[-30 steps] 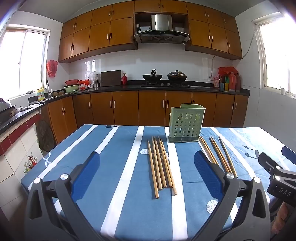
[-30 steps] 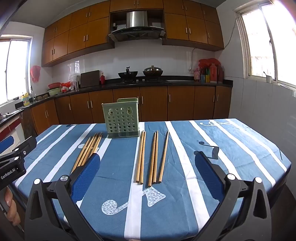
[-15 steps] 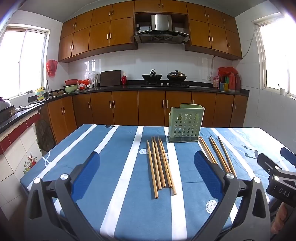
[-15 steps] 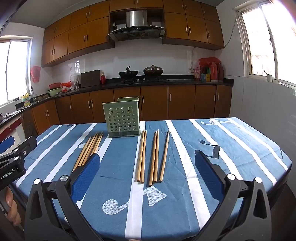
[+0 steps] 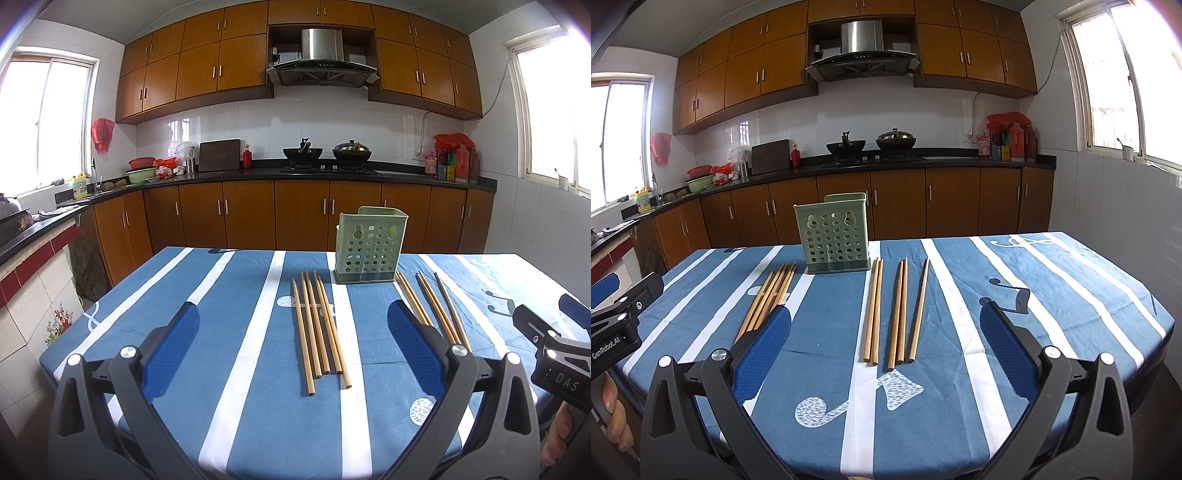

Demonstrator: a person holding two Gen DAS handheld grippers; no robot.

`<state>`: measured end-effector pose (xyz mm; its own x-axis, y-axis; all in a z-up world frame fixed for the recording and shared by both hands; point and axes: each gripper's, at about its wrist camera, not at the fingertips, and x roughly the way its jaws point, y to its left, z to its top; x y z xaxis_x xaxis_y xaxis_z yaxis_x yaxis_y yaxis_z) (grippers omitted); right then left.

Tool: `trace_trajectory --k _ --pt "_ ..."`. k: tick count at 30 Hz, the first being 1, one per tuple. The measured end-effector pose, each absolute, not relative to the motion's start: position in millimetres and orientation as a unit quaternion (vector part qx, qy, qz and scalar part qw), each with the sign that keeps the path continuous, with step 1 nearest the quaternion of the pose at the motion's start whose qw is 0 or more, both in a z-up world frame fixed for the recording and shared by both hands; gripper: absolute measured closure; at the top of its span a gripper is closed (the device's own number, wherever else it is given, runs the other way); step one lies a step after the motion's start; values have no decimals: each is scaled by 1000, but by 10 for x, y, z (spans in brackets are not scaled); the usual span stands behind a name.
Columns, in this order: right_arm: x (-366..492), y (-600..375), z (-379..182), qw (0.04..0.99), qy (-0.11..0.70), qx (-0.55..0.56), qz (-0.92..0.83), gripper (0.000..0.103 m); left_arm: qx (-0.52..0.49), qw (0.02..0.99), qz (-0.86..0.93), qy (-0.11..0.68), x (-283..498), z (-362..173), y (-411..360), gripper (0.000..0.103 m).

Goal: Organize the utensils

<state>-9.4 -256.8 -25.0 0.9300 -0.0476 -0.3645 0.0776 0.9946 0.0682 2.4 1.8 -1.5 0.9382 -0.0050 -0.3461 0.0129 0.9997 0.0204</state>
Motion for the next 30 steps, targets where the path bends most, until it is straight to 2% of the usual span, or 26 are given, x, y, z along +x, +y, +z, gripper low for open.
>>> trace_trajectory --k 30 --pt "-70 -2645 -310 981 187 48 -32 2 11 984 -7 176 30 -68 -88 4"
